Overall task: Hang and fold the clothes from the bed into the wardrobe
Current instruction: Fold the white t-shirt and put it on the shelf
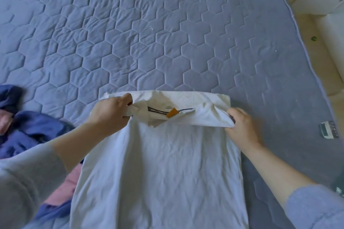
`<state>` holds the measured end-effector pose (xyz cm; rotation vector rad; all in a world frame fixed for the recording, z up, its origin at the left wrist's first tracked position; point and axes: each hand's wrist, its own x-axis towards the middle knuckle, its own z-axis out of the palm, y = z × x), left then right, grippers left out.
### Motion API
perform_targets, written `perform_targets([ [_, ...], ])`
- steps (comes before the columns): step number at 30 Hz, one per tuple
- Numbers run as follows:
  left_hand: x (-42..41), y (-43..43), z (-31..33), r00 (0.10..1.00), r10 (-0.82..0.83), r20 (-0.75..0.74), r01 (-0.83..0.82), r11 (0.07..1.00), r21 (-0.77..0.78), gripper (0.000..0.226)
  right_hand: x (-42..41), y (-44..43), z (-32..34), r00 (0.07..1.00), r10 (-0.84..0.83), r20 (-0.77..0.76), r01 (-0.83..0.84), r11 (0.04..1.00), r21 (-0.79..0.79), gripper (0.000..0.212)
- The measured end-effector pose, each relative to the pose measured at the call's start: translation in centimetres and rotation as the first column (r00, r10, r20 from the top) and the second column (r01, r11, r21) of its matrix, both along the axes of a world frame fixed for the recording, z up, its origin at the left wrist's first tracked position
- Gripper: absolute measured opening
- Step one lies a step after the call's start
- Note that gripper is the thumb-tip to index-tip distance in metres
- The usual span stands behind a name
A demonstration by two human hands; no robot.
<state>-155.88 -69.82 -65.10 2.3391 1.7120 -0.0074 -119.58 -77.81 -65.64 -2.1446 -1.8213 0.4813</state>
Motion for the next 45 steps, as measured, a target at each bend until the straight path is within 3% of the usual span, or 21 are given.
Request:
perform_targets([
  [5, -1.6, -8.6, -0.4, 0.999, -0.002, 0.039, 0.005, 0.997, -0.077, 0.019, -0.9, -8.8, -0.4, 0.998, -0.065, -0.023, 0.061, 0.986, -0.152, 0.016],
  [11, -3.4, -16.9, -2.2, 1.000, -0.024, 0.006, 0.024, 0.986, -0.162, 0.021, -2.1, -16.7, -1.6, 0.998, -0.062, -0.028, 0.054, 0.973, -0.225, 0.019],
  [18, -4.3, -23.2, -5.7, 0.986, -0.134, -0.098, 0.079, 0.896, -0.436, 0.028, -3.4, -22.7, -4.1, 0.936, 0.342, 0.083, -0.275, 0.857, -0.436, 0.039],
  [22, -4.6, -25.3, -6.4, 0.977, -0.173, -0.122, 0.093, 0.869, -0.486, 0.012, -3.9, -25.5, -5.2, 0.868, 0.495, 0.037, -0.384, 0.716, -0.583, 0.013],
  [24, -4.6, -25.6, -6.2, 0.961, -0.213, -0.175, 0.094, 0.850, -0.518, 0.014, -4.3, -26.1, -5.2, 0.862, 0.505, 0.042, -0.365, 0.677, -0.639, 0.011],
  [26, -4.8, -25.5, -6.0, 0.965, -0.202, -0.168, 0.091, 0.856, -0.509, 0.020, -4.7, -26.0, -5.1, 0.898, 0.431, 0.084, -0.286, 0.719, -0.633, 0.011],
  [29, -4.3, -25.4, -5.8, 0.993, -0.116, 0.033, 0.120, 0.917, -0.379, 0.024, -6.0, -25.1, -5.2, 0.923, 0.377, 0.072, -0.281, 0.791, -0.544, 0.032],
  [31, -3.6, -25.4, -5.5, 0.988, -0.110, 0.108, 0.144, 0.916, -0.375, 0.024, -7.2, -24.3, -5.4, 0.908, 0.418, -0.008, -0.358, 0.768, -0.531, 0.046],
  [33, -3.0, -25.5, -5.5, 0.988, -0.068, 0.138, 0.123, 0.888, -0.442, 0.021, -8.6, -23.6, -5.3, 0.914, 0.401, -0.068, -0.365, 0.736, -0.570, 0.037],
  [36, -2.8, -25.3, -5.4, 0.973, 0.142, 0.182, -0.049, 0.896, -0.441, 0.013, -10.4, -22.0, -5.2, 0.940, 0.333, -0.077, -0.317, 0.764, -0.562, 0.023],
  [39, -4.1, -25.3, -4.9, 0.885, 0.415, 0.212, -0.330, 0.879, -0.343, 0.004, -12.7, -19.9, -4.6, 0.943, 0.302, -0.142, -0.333, 0.821, -0.463, 0.019],
  [41, -5.8, -25.7, -4.8, 0.827, 0.530, 0.187, -0.476, 0.837, -0.269, 0.012, -14.8, -18.5, -3.9, 0.933, 0.301, -0.194, -0.357, 0.833, -0.422, 0.017],
  [43, -8.0, -26.6, -4.9, 0.754, 0.641, 0.143, -0.596, 0.760, -0.261, 0.020, -17.0, -17.4, -3.6, 0.924, 0.308, -0.228, -0.378, 0.827, -0.415, 0.018],
  [45, -9.9, -27.8, -5.5, 0.632, 0.768, 0.099, -0.703, 0.623, -0.343, 0.023, -19.0, -16.6, -3.5, 0.915, 0.315, -0.251, -0.397, 0.812, -0.429, 0.021],
])
